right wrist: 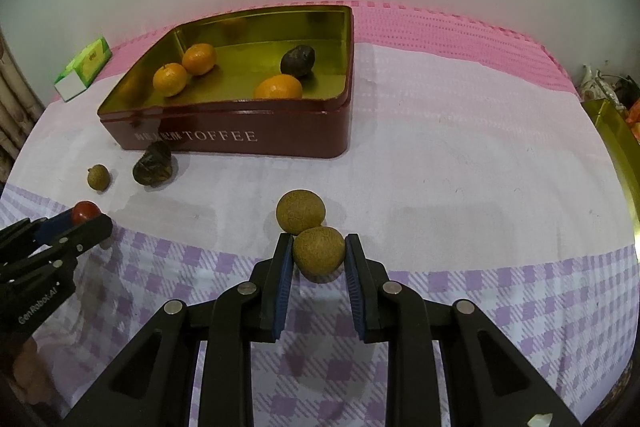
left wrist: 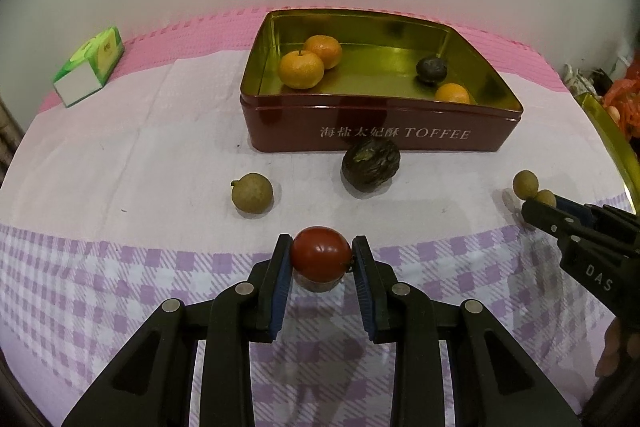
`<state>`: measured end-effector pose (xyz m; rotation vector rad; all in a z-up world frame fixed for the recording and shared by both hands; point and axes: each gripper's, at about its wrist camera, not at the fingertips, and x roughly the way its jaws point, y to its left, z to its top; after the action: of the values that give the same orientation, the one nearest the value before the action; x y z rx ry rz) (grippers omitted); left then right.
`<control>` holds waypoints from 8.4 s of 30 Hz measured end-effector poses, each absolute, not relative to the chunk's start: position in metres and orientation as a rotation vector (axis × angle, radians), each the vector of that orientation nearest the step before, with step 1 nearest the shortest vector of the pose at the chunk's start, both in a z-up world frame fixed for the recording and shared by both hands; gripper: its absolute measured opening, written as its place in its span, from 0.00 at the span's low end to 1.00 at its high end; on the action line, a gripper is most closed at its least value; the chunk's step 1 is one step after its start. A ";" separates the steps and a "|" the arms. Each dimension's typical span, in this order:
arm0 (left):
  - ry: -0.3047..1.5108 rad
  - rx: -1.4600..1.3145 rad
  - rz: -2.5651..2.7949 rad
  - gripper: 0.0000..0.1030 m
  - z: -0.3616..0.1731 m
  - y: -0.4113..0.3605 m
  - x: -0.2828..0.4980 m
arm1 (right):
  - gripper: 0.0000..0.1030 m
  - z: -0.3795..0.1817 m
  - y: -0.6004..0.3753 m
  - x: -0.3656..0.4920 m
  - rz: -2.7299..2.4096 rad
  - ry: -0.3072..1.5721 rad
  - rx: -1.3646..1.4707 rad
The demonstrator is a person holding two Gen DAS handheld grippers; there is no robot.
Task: Organize fruits
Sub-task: 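Carry the longan and tomato over the red tin with both tools, then open the left tool to drop the tomato while the right tool releases the longan, then withdraw both open tools from the tin toward the remaining fruits, then close the left tool on the last longan while the right tool grasps the dark brown fruit, then carry the longan and dark brown fruit over the red tin with both tools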
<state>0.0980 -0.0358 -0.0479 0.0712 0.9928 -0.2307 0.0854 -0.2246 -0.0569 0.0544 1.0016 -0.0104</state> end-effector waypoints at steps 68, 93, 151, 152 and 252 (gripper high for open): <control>0.994 0.060 -0.218 0.30 -0.038 -0.047 0.227 | 0.23 -0.037 -0.212 0.197 0.018 0.979 0.017; 0.980 0.054 -0.215 0.32 -0.028 -0.043 0.219 | 0.32 -0.029 -0.203 0.190 0.023 0.968 0.016; 0.980 0.059 -0.177 0.42 -0.051 0.001 0.107 | 0.36 -0.060 -0.174 0.078 0.067 1.010 0.010; 0.977 0.062 -0.179 0.42 -0.052 -0.001 0.109 | 0.36 -0.061 -0.175 0.078 0.065 1.012 0.012; 0.969 0.088 -0.150 0.22 -0.055 -0.001 0.121 | 0.33 -0.057 -0.166 0.102 0.049 0.977 0.005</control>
<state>0.1215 -0.0008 -0.0552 0.0879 0.9692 -0.1496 0.1015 -0.1663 -0.0571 0.0054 0.9773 0.0485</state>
